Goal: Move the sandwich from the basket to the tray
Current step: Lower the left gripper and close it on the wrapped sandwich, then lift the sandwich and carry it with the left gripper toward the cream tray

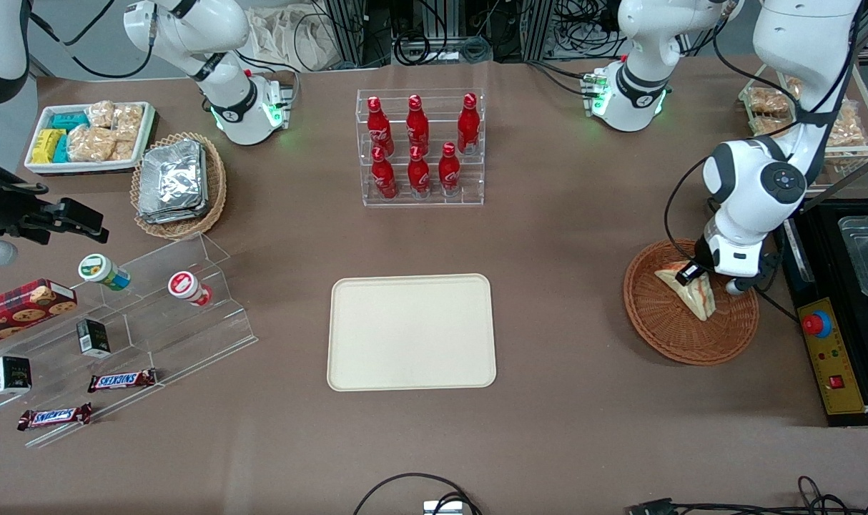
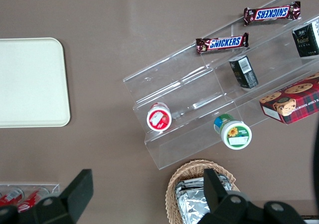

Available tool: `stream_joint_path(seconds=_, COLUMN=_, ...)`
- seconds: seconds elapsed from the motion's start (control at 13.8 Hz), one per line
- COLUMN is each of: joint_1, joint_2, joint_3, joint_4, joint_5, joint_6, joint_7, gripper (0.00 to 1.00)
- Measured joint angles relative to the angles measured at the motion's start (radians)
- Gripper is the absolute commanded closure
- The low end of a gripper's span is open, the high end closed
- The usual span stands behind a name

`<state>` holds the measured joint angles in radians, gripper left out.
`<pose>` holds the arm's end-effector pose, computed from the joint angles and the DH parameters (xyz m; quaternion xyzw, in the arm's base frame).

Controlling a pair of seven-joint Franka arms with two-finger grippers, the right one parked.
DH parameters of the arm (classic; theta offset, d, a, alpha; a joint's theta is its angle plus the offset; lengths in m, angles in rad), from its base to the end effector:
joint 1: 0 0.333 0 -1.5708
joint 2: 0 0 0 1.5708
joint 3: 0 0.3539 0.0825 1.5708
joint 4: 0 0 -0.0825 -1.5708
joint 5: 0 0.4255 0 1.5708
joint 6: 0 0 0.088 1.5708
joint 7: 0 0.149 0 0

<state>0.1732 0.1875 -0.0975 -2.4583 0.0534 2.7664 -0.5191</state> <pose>0.5261 0.0368 0.1935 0.9608 0.2706 0.0599 0.0112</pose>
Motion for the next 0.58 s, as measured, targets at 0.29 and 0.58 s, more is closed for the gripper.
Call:
stream_joint_path(seconds=0.29, joint_1=0.001, joint_2=-0.081, joint_3=0.000, joint_4=0.001, joint_5=0.001, joint_6=-0.070, joint_7=0.204, gripper=0.79)
stream_joint_path(seconds=0.58, joint_1=0.002, joint_2=-0.149, joint_3=0.000, joint_4=0.008, joint_5=0.002, joint_6=-0.130, joint_7=0.495, gripper=0.83)
